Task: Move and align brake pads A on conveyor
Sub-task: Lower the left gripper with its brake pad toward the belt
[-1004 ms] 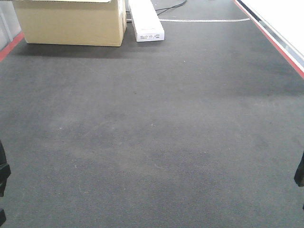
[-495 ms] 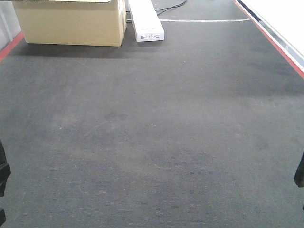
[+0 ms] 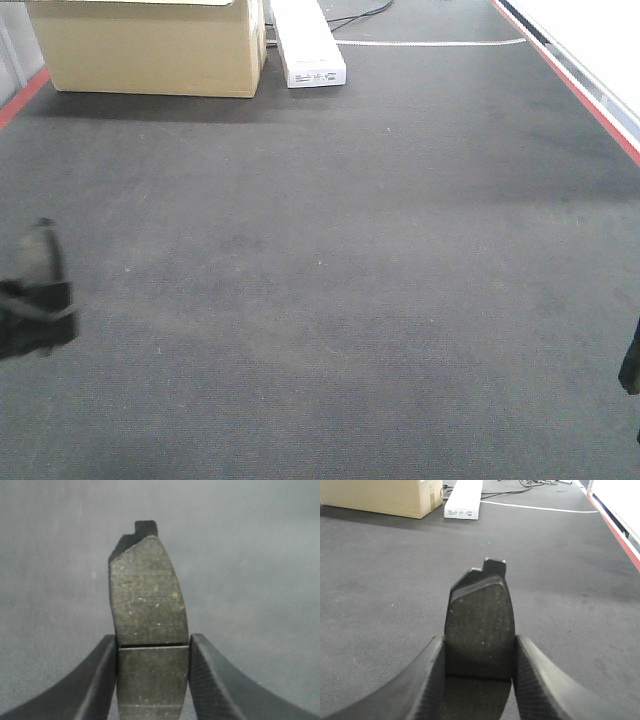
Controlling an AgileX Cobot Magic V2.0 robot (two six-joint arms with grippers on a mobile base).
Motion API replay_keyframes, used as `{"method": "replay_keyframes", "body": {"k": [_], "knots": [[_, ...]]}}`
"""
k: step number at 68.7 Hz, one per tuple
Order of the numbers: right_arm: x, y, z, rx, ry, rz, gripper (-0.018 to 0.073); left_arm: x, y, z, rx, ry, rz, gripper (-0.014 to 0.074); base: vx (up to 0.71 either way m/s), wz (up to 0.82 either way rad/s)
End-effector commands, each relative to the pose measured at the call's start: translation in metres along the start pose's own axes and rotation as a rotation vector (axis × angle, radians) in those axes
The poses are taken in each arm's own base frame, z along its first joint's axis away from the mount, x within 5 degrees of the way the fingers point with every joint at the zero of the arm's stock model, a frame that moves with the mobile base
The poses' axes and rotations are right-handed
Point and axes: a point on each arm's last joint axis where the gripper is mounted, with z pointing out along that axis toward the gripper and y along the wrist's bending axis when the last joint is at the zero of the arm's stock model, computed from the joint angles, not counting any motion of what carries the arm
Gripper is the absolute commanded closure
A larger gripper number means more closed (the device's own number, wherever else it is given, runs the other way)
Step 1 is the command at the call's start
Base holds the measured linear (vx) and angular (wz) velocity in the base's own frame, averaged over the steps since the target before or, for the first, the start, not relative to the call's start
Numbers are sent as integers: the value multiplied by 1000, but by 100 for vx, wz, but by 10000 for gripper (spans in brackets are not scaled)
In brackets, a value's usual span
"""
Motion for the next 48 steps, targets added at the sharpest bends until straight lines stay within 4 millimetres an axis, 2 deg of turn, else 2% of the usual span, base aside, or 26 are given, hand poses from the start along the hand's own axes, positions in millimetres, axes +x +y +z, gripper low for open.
{"method": "replay_keyframes", "body": {"k": [1,11,24,35,48], "knots": [[-17,-3,-3,30,-109,-10,564,-28,-6,13,12,-46,-6,587,0,0],[-17,-3,-3,30,-109,-10,564,-36,-6,51,-27,61,-40,580,0,0],[-17,-3,-3,30,-109,-10,564,-32,6,99,-91,171,-96,571,0,0],[-17,-3,-3,30,-109,-10,564,-28,7,123,-112,254,-73,563,0,0],[-17,-3,-3,30,-109,-10,564,-13,10,143,-131,341,-70,551,0,0]]}}
